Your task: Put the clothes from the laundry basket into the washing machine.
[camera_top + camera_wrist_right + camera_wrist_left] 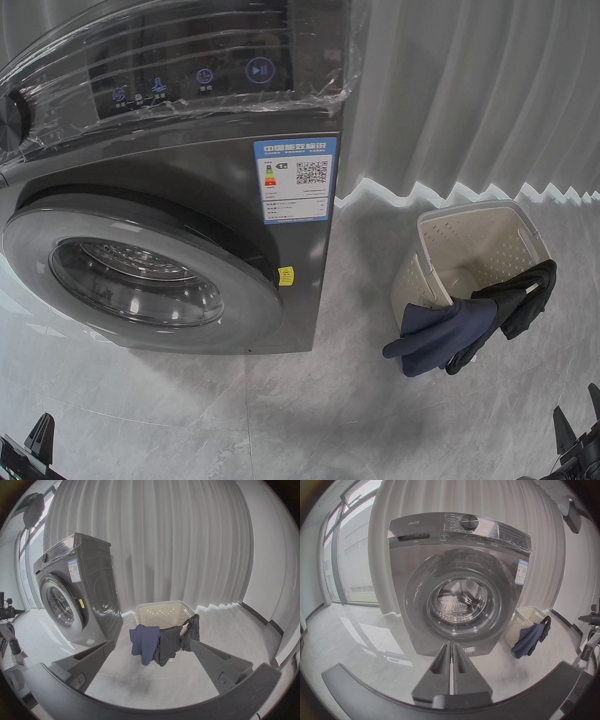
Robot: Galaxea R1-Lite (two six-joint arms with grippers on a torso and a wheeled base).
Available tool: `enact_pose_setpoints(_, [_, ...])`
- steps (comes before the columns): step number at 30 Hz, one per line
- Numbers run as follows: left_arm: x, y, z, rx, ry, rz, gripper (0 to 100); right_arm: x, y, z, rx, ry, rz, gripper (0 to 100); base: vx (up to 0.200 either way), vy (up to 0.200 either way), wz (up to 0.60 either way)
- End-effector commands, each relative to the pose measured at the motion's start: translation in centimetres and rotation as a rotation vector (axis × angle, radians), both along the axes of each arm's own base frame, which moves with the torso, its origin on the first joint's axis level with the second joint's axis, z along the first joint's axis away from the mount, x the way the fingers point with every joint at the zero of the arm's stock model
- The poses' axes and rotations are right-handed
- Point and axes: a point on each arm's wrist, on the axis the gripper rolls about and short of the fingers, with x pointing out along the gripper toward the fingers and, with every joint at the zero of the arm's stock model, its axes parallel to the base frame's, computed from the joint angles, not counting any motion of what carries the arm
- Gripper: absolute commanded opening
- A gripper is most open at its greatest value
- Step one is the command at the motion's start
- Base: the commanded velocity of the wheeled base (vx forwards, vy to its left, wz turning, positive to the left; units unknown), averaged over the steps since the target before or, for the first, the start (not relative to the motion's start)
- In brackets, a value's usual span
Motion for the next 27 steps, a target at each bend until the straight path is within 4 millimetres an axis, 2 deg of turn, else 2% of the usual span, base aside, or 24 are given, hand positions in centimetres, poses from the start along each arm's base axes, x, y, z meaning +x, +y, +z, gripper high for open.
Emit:
enact_pose_setpoints(1, [0.03,0.00,-0.47,0.000,0.004,0.002,0,0.05,0.00,-0.51,0.000,0.007,0.002,100,0.000,0.200,0.00])
enact_pose_setpoints(6, [0.03,0.00,-0.47,0.000,0.004,0.002,0,0.05,0.01,-0.54,0.000,0.011,-0.001,100,0.000,0.040,0.00])
enact_pose_setpoints(9, [0.03,0.00,-0.47,0.001,0.004,0.000,0,0.05,0.00,-0.51,0.000,0.007,0.000,100,0.000,0.000,0.60])
enact_pose_setpoints(14, [0.03,0.00,-0.47,0.000,0.004,0.000,0,0.05,0.00,-0.51,0.000,0.007,0.000,100,0.000,0.000,0.00])
enact_pose_setpoints(27, [0.03,0.00,-0.47,0.000,0.004,0.000,0,0.05,0.00,-0.51,0.000,0.007,0.000,100,0.000,0.200,0.00])
